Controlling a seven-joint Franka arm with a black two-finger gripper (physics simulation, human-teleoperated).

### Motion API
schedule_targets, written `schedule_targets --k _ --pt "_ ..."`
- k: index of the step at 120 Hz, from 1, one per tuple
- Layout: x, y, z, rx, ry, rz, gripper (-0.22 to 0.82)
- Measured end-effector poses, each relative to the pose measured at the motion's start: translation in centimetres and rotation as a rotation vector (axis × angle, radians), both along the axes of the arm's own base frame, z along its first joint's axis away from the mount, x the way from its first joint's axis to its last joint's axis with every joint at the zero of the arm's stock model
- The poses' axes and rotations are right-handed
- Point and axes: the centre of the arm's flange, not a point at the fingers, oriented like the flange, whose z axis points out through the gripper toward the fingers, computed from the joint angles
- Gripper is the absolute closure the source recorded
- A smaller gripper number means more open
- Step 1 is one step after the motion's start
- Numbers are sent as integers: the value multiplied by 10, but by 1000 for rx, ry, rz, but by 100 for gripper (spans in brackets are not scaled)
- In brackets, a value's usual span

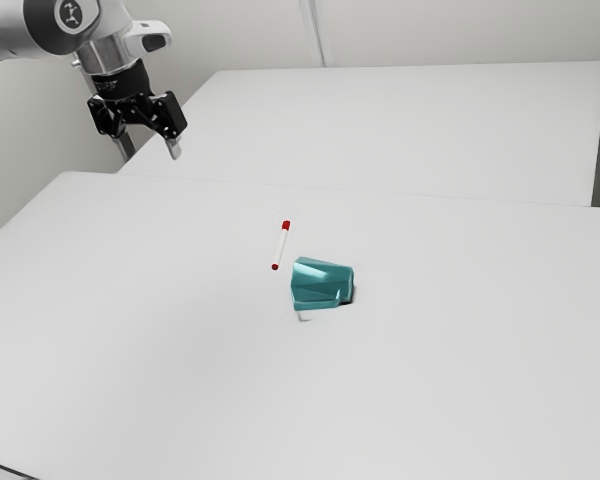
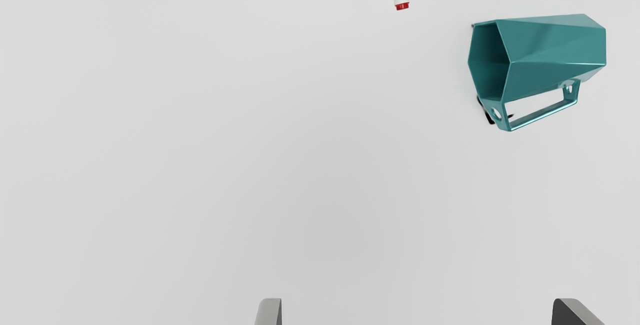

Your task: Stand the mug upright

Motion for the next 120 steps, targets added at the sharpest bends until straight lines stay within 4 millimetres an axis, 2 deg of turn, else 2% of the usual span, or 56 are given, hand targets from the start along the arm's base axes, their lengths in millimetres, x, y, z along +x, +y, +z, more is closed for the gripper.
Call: schedule_targets --k 27,52,72,98,112,120 --pt "4 -2 -7 -2 12 -3 2" --pt "20 -4 -36 -6 24 -10 2" --pt "28 -8 -70 -59 17 -6 2" --pt "29 -12 -130 -208 -3 32 2" --pt "31 -12 -146 -293 -41 57 2" --pt "29 -12 -163 -352 -52 76 2"
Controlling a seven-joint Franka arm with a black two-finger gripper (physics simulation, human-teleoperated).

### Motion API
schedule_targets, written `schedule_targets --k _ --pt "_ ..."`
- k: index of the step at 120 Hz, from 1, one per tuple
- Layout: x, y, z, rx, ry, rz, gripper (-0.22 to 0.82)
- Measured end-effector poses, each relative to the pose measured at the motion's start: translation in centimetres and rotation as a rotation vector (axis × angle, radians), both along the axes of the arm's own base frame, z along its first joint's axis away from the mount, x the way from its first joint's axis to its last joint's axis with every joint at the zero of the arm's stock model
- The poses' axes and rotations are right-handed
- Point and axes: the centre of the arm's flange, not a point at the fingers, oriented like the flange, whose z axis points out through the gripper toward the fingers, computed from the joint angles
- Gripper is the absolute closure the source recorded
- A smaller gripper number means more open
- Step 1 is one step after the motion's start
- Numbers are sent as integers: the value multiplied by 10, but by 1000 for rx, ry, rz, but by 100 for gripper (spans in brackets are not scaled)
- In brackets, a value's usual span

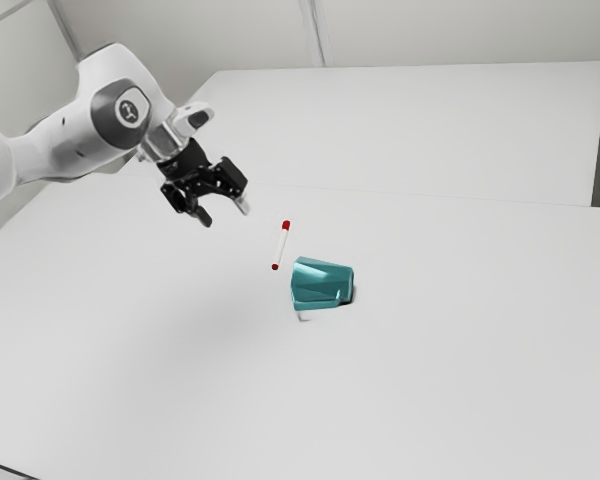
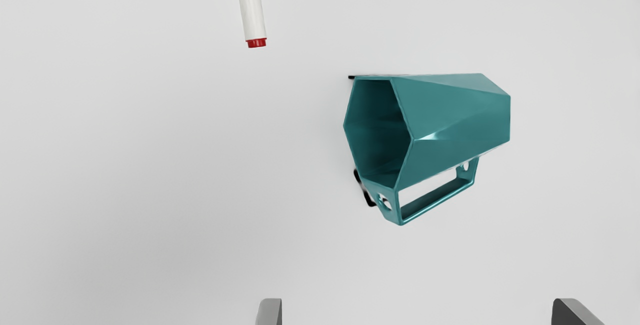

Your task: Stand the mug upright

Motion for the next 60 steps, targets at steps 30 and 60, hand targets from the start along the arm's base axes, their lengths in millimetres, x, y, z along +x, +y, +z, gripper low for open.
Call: schedule_targets --k 30,60 --pt "-8 0 -48 -221 -62 65 2" --pt "-19 11 -111 -433 -115 134 2"
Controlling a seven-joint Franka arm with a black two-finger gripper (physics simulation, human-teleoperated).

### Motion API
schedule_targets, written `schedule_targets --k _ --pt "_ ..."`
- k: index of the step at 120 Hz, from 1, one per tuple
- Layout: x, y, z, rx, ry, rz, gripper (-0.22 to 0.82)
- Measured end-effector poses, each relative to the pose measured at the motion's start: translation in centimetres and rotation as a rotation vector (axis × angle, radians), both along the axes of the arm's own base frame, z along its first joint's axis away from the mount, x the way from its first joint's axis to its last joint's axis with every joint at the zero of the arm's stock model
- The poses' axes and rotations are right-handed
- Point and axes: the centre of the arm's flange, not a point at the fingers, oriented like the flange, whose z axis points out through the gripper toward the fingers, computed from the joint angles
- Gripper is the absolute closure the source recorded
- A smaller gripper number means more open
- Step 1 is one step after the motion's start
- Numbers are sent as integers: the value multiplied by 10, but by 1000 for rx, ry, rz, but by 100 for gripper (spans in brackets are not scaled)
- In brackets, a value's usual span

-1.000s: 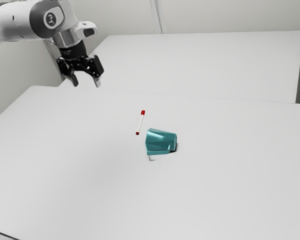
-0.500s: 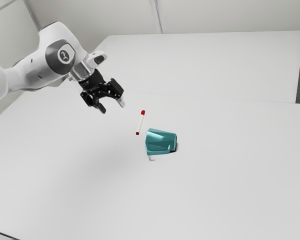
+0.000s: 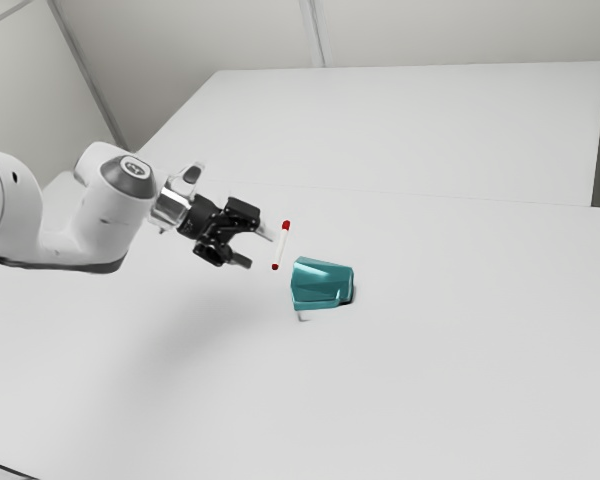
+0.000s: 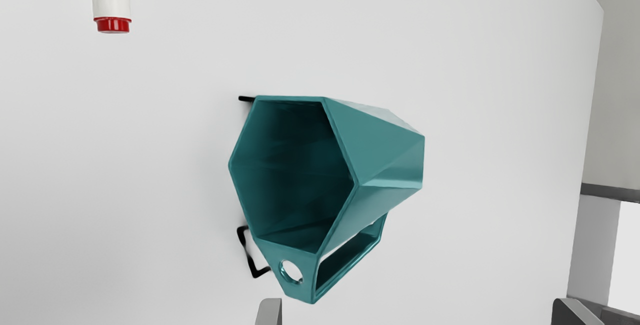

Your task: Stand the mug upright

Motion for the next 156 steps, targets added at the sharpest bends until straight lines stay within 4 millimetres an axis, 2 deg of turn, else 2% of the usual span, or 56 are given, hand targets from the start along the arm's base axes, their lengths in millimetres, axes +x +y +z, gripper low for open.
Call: schedule_targets --k 26,65,97,156 --pt "2 2 -33 -108 -115 16 2" --pt "4 -3 -77 -158 -253 -34 2" --pt "5 -13 -98 -183 -346 -85 2" --pt "6 -37 -112 -198 -412 -131 2"
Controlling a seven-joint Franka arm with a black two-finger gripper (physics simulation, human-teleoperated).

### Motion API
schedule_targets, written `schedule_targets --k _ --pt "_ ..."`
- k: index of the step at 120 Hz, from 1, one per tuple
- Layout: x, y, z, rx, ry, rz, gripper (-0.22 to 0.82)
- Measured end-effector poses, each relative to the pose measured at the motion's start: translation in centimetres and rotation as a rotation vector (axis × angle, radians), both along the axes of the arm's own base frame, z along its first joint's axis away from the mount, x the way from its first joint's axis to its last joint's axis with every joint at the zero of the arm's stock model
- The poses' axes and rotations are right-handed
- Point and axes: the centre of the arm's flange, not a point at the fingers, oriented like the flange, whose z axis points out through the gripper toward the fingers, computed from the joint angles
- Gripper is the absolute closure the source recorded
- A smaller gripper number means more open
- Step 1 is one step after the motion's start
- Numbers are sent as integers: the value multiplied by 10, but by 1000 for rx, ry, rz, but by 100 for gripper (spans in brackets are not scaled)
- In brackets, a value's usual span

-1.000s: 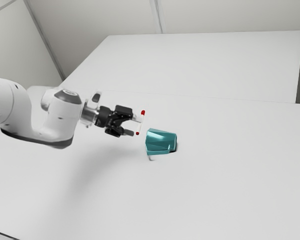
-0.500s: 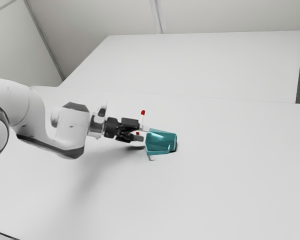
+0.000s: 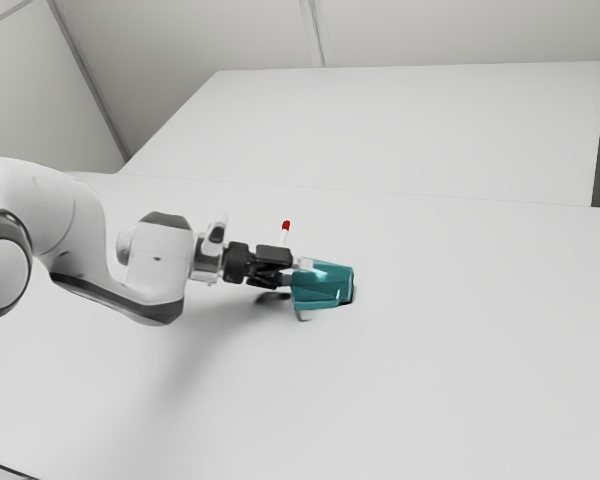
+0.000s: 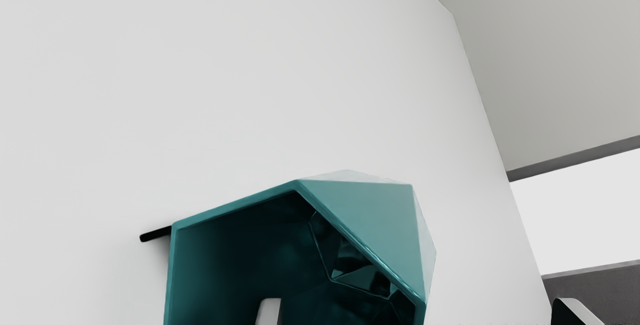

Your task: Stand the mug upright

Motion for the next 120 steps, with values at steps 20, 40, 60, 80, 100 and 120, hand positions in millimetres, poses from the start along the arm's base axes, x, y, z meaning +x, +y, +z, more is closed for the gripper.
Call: schedule_targets --k 20,40,60,80,100,120 --pt "1 -8 0 4 -14 -20 2" --pt "1 -13 -2 7 -21 -32 6" --pt "1 -19 -4 4 -25 -38 16" --pt "3 -19 -2 6 -37 -39 35" --pt "4 -19 1 10 -49 -41 51" --pt "5 -20 4 15 -58 -46 67"
